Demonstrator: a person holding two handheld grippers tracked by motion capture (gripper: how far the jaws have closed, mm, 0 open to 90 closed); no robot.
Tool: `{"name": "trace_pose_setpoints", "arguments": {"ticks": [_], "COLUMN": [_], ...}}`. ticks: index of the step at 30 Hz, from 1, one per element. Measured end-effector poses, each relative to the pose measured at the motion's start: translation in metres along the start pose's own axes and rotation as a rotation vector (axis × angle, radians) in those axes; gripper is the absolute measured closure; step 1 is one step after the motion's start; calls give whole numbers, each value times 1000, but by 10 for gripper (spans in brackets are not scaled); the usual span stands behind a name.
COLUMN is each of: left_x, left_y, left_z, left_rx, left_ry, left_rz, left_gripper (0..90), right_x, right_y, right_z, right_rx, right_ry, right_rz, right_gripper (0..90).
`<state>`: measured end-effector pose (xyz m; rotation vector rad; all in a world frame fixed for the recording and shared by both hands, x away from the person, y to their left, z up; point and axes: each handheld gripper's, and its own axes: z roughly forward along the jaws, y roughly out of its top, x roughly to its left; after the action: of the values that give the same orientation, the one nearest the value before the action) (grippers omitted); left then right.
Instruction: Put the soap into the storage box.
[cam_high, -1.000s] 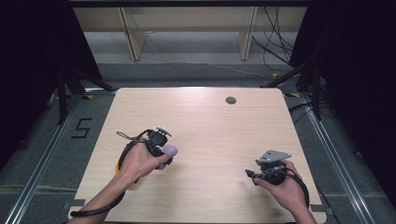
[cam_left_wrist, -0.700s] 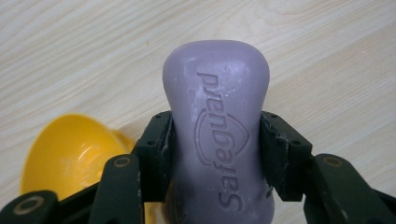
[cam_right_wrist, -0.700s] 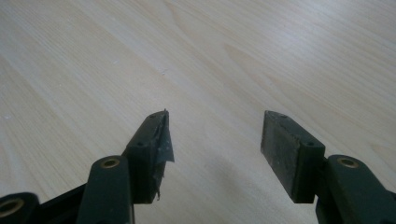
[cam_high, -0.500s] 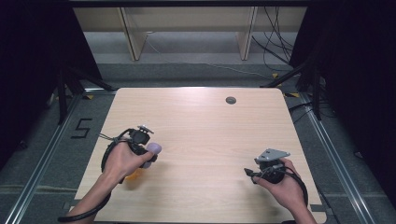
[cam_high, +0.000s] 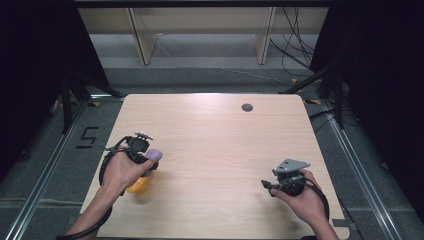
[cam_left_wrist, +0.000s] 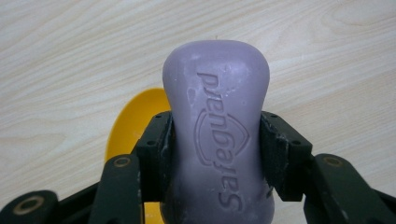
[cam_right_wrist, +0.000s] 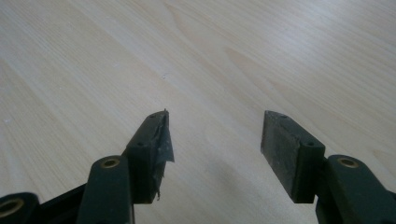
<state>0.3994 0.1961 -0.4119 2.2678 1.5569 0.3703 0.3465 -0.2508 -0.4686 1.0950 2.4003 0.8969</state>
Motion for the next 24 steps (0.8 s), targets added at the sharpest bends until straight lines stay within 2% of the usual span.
{"name": "trace_pose_setpoints", "arguments": {"ticks": [6, 9, 10, 12, 16, 17, 18, 24], "left_x": [2, 2, 4, 5, 9, 9, 10, 16], "left_y": [-2, -3, -4, -4, -5, -5, -6, -9], "left_z": [1, 2, 3, 3, 3, 3, 3, 5], "left_rx": [7, 12, 13, 11, 12, 12, 15, 24], "left_ry": [14, 14, 19, 21, 22, 21, 27, 37], "left_rz": [-7, -24, -8, -22, -26, -43, -31, -52], "left_gripper": [483, 483, 483, 483, 483, 483, 483, 483], "right_x": [0, 0, 0, 0, 0, 0, 0, 0], "right_y": [0, 0, 0, 0, 0, 0, 0, 0], "right_z": [0, 0, 0, 0, 0, 0, 0, 0], "right_rx": [-1, -2, 0, 1, 2, 2, 3, 3], "right_ry": [0, 1, 1, 2, 1, 1, 1, 2], "right_rz": [-2, 3, -1, -1, -3, -2, -2, -1], "right_gripper": [428, 428, 428, 428, 428, 427, 428, 428]}}
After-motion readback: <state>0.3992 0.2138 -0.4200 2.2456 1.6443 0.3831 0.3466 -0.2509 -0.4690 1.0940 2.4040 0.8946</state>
